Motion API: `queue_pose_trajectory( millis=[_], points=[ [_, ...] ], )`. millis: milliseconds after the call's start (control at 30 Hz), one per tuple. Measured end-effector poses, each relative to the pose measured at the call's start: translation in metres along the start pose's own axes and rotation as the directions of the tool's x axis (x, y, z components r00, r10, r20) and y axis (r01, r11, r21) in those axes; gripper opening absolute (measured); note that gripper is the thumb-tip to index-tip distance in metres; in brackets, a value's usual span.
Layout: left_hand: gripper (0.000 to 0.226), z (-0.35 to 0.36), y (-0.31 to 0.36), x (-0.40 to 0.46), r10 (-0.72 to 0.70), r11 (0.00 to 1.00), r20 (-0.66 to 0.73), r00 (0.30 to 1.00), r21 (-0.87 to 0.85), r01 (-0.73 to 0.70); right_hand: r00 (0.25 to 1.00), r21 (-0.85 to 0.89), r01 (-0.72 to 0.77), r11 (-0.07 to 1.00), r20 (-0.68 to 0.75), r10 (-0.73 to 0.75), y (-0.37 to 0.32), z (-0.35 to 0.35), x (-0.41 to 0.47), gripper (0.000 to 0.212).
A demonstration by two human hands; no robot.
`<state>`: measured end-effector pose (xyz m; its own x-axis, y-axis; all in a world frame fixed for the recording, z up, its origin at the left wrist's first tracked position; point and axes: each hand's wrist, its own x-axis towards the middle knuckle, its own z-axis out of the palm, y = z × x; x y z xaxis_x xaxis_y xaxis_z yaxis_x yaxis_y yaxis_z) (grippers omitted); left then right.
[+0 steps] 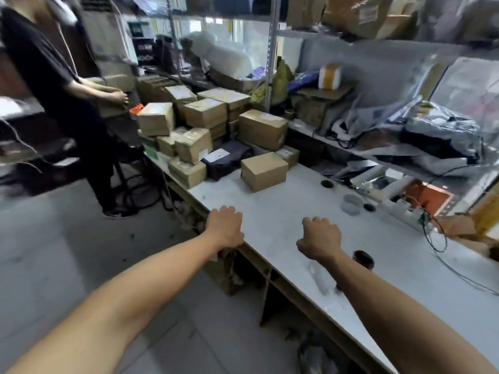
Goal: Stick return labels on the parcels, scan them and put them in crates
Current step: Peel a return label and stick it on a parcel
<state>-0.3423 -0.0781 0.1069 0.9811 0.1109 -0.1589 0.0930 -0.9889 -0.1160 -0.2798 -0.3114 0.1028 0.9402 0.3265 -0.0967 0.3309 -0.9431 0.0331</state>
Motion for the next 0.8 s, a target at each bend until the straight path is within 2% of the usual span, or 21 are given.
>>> queue_pose_trajectory(
  millis=[300,533,667,800],
  points=[
    [0.047,0.005,-0.041,0.104,-0.055,0.991,-0.011,0.998,-0.122,0.054,0.995,0.013,0.094,0.996,-0.019,-0.093,-0.028,0.003,0.133,0.035],
    [0.042,-0.018,-0.058,0.207,-0.13,0.947,-0.076,0.989,-0.305,0.101,0.996,0.081,0.083,0.993,-0.052,-0.079,-0.025,-0.015,0.243,0.033],
    [0.043,-0.036,-0.069,0.26,-0.138,0.932,-0.088,0.987,-0.349,0.099,0.996,0.109,0.083,0.991,-0.045,-0.079,-0.02,-0.025,0.291,0.021],
    [0.039,-0.044,-0.086,0.325,-0.119,0.919,-0.1,0.988,-0.387,0.071,0.997,0.146,0.075,0.986,-0.042,-0.07,-0.022,-0.032,0.35,0.027]
  ],
)
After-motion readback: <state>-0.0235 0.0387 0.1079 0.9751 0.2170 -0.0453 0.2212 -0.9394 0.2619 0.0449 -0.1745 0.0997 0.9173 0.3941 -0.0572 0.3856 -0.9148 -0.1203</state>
